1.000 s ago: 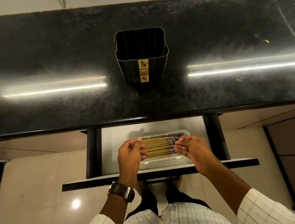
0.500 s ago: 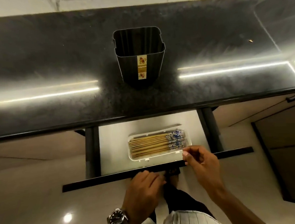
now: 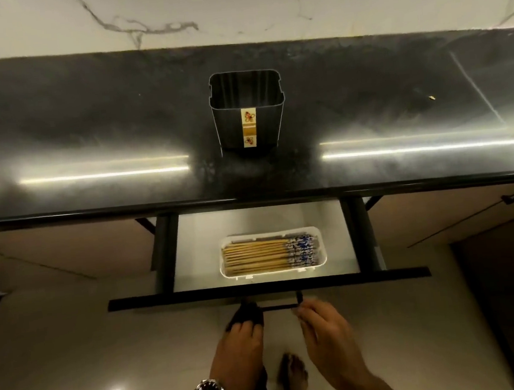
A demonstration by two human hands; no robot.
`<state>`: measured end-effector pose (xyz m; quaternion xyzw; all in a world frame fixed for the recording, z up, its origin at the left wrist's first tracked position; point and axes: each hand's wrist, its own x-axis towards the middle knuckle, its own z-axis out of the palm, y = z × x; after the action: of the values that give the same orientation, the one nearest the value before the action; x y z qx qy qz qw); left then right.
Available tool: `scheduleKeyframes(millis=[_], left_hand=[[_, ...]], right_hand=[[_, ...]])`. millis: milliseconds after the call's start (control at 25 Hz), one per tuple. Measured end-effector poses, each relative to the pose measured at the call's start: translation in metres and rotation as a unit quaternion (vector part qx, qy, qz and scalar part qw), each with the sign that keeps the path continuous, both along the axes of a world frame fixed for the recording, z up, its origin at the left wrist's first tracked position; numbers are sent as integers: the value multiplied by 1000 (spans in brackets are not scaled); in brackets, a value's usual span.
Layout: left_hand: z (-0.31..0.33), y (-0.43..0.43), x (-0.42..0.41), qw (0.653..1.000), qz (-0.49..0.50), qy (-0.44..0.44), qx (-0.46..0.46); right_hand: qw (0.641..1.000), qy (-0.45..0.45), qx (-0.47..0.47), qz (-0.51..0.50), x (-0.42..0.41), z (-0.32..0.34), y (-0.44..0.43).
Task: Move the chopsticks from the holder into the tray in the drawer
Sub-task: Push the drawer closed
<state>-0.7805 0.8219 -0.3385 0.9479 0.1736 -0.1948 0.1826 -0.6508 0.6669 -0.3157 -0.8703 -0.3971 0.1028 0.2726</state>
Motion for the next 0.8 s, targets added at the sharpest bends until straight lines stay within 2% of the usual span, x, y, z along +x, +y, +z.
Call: scheduleKeyframes(millis=[120, 160, 240, 560, 800], left_hand=[[-6, -19, 3, 998, 58, 14, -2], [-3, -26, 5, 997, 67, 45, 7], [-2, -33, 7, 996, 74, 51, 23], [-17, -19, 5, 997, 60, 25, 43], [-24, 5, 33, 996, 58, -37, 55]], right_hand=[[982, 19, -173, 69, -8, -15, -8], [973, 49, -207, 84, -8, -17, -10], [962, 71, -241, 105, -8, -17, -14], [956, 80, -259, 113, -2, -24, -12], [972, 67, -212, 76, 17, -29, 17]])
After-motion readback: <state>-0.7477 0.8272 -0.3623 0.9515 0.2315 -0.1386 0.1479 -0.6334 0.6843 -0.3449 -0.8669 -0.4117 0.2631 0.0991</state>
